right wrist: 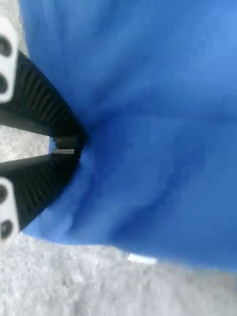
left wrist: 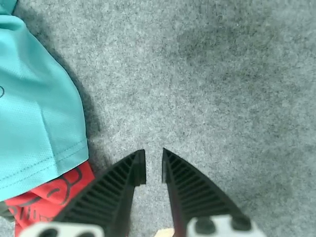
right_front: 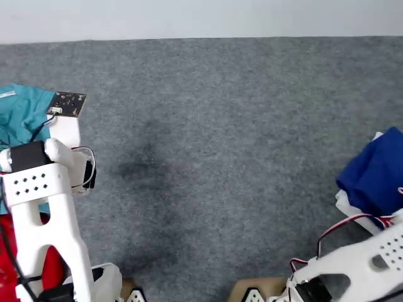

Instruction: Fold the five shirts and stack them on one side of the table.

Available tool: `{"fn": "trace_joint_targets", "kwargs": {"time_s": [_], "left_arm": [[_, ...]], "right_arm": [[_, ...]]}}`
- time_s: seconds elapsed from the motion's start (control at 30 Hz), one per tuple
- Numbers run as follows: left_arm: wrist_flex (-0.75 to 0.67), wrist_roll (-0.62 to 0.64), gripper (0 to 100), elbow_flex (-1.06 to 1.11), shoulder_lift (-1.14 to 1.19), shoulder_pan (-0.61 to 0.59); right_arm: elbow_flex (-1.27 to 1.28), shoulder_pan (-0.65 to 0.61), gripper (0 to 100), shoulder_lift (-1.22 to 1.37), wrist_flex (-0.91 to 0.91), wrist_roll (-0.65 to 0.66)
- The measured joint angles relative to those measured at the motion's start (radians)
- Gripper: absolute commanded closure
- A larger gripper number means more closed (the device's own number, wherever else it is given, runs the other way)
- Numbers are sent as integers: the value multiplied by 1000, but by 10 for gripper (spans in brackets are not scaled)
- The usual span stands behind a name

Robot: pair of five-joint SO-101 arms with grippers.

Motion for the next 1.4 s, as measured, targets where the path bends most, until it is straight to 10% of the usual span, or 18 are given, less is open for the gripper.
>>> {"fn": "trace_joint_targets", "kwargs": {"time_s": [1.4], "left_arm": [[-44, 0, 925, 74, 0, 0]], "right_arm": [[-95, -529, 990, -258, 54, -80]]}}
